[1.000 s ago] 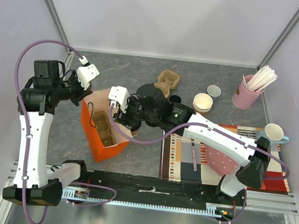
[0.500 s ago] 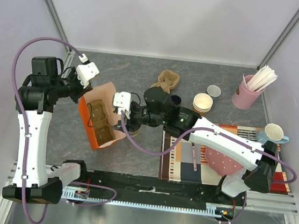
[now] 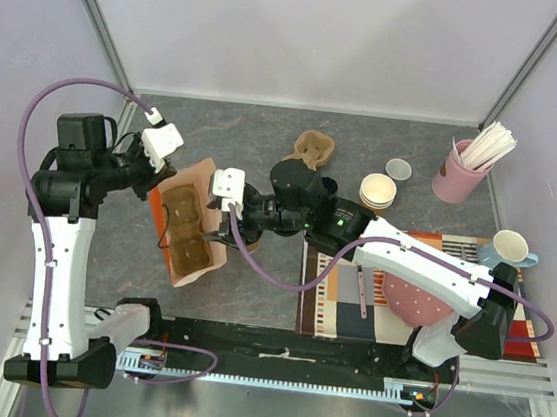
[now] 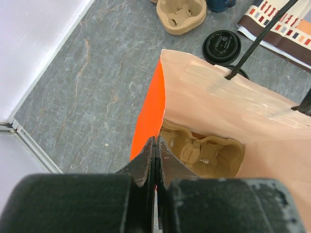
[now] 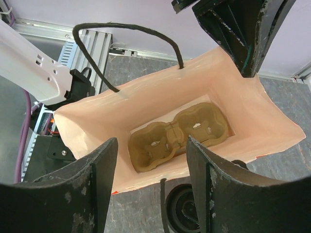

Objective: Pack the takeout coffee

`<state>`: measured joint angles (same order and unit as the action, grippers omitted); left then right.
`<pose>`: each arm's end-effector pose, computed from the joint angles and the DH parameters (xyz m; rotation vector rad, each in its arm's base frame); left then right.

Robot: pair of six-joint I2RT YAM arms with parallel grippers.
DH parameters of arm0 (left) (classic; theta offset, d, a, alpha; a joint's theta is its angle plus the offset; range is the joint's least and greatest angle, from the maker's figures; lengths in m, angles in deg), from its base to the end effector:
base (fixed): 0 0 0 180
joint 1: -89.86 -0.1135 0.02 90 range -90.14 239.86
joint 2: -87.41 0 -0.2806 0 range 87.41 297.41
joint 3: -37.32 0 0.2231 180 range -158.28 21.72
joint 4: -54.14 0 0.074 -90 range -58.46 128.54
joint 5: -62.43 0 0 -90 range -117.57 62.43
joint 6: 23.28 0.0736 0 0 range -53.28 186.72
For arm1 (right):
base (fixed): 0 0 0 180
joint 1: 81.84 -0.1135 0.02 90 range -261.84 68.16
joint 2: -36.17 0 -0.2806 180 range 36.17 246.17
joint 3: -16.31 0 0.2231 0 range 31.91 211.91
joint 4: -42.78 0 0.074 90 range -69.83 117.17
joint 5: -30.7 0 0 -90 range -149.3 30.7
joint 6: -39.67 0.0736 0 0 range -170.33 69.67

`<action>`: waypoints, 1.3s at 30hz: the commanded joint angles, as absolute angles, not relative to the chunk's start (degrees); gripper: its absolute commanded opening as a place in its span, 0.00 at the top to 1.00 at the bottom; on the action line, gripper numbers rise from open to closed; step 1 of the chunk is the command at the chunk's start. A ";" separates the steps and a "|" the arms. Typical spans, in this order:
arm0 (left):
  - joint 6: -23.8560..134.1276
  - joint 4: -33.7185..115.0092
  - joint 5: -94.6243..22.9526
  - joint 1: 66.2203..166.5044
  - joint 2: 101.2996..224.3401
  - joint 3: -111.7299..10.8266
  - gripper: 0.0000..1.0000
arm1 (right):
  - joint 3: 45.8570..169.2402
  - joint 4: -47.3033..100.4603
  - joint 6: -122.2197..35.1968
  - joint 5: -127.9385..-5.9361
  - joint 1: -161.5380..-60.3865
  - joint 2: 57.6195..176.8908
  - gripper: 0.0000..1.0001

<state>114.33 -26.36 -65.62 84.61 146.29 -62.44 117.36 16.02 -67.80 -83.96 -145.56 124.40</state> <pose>0.1488 -0.0319 0.4156 1.0643 1.8145 -0.2064 0.1343 0.3414 0.4095 -1.4606 1.2127 0.9510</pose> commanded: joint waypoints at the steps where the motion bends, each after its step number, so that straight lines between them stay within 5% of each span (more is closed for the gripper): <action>1: 113.39 -28.17 -68.36 84.77 144.90 -62.31 0.98 | 119.63 18.30 -67.55 -85.49 -145.38 123.71 0.34; 23: 110.33 -28.53 -66.09 84.77 142.87 -61.25 0.98 | 115.14 18.65 -71.42 -88.47 -145.38 123.01 0.35; 39: 100.55 -21.41 -60.88 82.22 155.70 -63.19 0.98 | 118.31 21.20 -63.69 -88.57 -143.98 116.16 0.29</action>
